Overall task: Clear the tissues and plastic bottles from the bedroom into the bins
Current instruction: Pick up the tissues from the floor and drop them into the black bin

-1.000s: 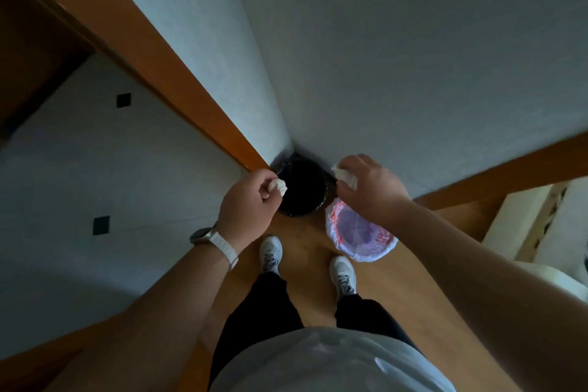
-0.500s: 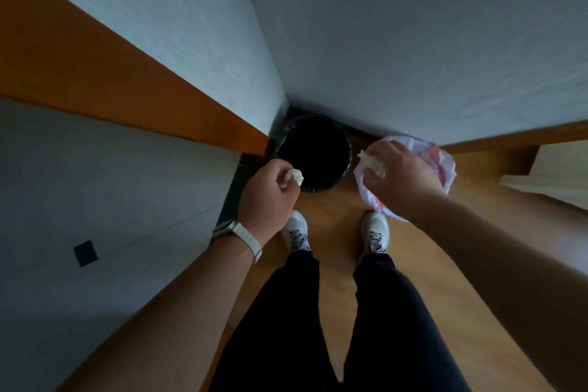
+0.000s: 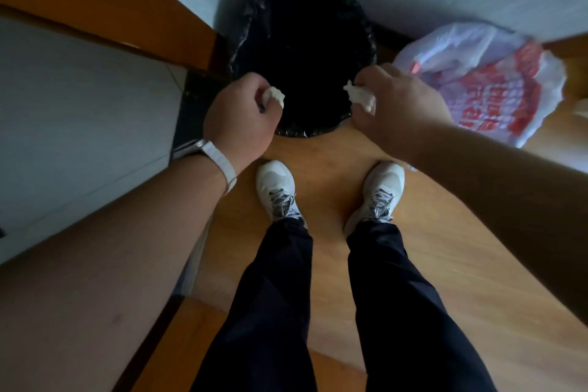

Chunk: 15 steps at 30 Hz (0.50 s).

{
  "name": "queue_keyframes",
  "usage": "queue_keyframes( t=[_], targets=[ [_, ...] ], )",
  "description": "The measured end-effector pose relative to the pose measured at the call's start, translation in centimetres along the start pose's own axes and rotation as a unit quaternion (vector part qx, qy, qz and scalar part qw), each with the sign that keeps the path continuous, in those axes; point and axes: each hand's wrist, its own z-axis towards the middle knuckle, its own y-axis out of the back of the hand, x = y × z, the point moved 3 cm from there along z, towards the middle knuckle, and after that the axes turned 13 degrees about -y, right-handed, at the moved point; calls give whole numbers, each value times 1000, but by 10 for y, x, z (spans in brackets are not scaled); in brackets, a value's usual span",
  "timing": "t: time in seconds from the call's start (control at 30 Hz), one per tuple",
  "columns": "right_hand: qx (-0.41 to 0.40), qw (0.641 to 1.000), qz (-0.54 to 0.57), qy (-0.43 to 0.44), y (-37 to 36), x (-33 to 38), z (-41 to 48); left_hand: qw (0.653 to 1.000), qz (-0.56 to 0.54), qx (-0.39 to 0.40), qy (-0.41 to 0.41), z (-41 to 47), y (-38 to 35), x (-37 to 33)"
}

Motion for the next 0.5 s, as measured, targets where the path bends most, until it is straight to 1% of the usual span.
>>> queue_keyframes(
  t=[0.13, 0.23, 0.37, 0.5],
  targets=[
    [-5, 1000, -7, 18, -46, -3, 22, 1000, 13, -16, -23, 7, -36, 28],
    [-10, 1000, -7, 20, -63, -6, 27, 999, 15, -17, -26, 4, -50, 36],
    [-27, 1000, -3, 3, -48, -7, 13, 999, 22, -11, -41, -3, -36, 23],
    [-46, 999, -17, -1, -4, -7, -12, 996, 53, -1, -70, -9, 2, -6]
  ],
)
